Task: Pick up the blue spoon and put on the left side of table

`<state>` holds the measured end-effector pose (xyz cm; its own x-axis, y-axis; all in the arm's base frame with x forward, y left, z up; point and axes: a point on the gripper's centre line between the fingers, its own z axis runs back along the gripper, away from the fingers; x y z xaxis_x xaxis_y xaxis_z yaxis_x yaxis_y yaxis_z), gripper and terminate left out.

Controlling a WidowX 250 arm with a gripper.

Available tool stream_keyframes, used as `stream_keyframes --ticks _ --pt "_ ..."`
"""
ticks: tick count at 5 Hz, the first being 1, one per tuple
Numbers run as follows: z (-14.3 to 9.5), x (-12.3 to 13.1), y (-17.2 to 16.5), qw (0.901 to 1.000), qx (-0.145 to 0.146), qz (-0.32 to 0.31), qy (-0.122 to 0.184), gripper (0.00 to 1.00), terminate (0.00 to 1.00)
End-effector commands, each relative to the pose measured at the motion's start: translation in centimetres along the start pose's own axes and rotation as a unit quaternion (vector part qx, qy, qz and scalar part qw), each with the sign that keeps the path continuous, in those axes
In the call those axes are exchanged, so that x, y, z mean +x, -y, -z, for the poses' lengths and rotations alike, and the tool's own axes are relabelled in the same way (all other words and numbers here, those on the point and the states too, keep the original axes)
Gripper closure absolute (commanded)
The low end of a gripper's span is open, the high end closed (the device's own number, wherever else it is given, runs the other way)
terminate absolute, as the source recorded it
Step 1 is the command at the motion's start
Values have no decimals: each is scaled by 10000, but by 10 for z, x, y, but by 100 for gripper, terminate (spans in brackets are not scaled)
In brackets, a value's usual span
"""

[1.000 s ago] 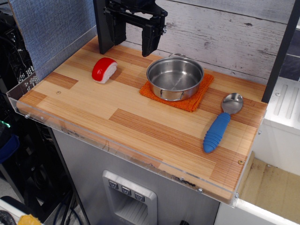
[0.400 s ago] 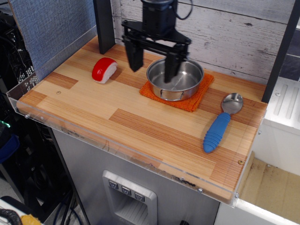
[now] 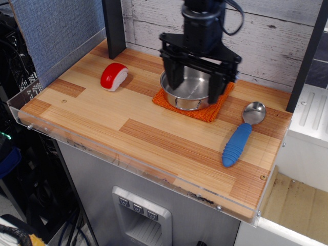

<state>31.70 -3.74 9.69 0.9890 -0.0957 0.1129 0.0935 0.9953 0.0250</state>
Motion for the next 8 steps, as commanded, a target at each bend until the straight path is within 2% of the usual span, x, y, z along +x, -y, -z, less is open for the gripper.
stream_keyframes --ticks 1,4,8 --pt "-2 11 30 9986 -38 416 322 0 0" --pt "34 30 50 9987 145 464 -173 0 0" --pt "66 32 84 9955 191 825 -429 0 0"
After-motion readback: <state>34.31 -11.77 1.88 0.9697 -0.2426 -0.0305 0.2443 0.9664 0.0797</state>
